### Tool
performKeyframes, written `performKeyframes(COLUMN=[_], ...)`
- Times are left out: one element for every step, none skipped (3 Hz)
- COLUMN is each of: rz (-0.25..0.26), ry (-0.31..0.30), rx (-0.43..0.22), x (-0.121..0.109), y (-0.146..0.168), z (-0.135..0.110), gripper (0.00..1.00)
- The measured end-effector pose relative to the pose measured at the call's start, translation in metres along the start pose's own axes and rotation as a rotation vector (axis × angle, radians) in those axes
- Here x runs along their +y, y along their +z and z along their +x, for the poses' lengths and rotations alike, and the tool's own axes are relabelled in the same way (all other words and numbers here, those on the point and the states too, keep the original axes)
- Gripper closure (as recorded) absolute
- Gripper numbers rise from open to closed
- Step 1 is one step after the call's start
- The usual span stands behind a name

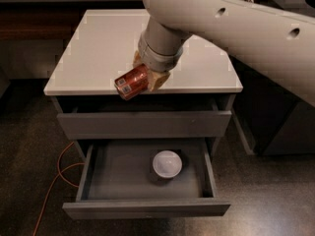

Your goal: Pick coke can from middle drawer and place on counter

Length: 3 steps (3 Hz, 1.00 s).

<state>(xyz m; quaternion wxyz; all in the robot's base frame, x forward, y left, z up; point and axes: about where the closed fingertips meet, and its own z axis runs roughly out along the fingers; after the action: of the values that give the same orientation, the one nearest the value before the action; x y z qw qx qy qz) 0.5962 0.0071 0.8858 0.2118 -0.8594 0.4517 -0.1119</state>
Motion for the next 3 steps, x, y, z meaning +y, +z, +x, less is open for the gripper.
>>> performKeyframes(rz=[0.003, -0.002, 0.000], ry=[0.111, 0.207, 0.310], rx=[0.007, -0.015, -0.083], x=[-0.014, -0.028, -0.044], y=[-0.010, -0.010, 0.007], z=[0.026, 0.052, 0.077], gripper=[1.00, 1.00, 1.00])
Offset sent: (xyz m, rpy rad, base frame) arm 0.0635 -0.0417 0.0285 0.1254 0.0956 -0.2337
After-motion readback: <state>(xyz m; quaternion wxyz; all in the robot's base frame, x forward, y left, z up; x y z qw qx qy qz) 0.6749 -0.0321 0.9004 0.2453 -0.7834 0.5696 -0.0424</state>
